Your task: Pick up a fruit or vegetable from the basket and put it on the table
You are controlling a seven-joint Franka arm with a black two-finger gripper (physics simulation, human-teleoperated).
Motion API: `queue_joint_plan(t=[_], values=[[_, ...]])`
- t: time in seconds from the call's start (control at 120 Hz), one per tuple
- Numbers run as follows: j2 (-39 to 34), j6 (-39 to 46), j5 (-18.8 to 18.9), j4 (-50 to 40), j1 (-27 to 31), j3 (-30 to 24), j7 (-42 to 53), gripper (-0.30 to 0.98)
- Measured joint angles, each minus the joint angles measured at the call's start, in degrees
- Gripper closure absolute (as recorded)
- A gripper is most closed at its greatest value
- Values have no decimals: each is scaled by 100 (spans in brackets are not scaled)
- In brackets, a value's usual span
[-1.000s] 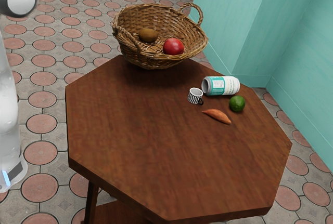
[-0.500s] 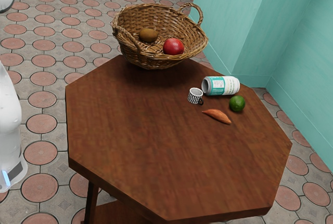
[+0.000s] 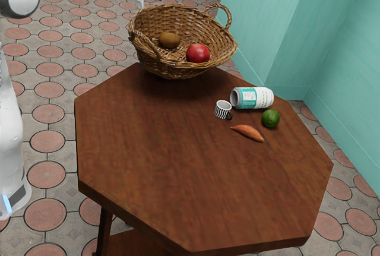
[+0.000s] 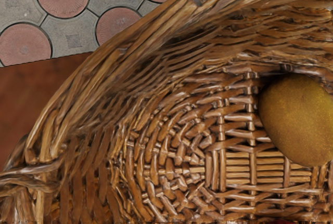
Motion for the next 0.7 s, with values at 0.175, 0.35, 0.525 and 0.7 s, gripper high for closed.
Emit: queue_joint_plan(t=[0.175,0.35,0.525,0.7], values=[[339,287,-322,239,-46,-75,68,0],[483,415,-467,242,-34,-177,110,0],[795,604,-486,246,137,-467,136,0],[1061,895,-503,248,-199,-613,150,0]])
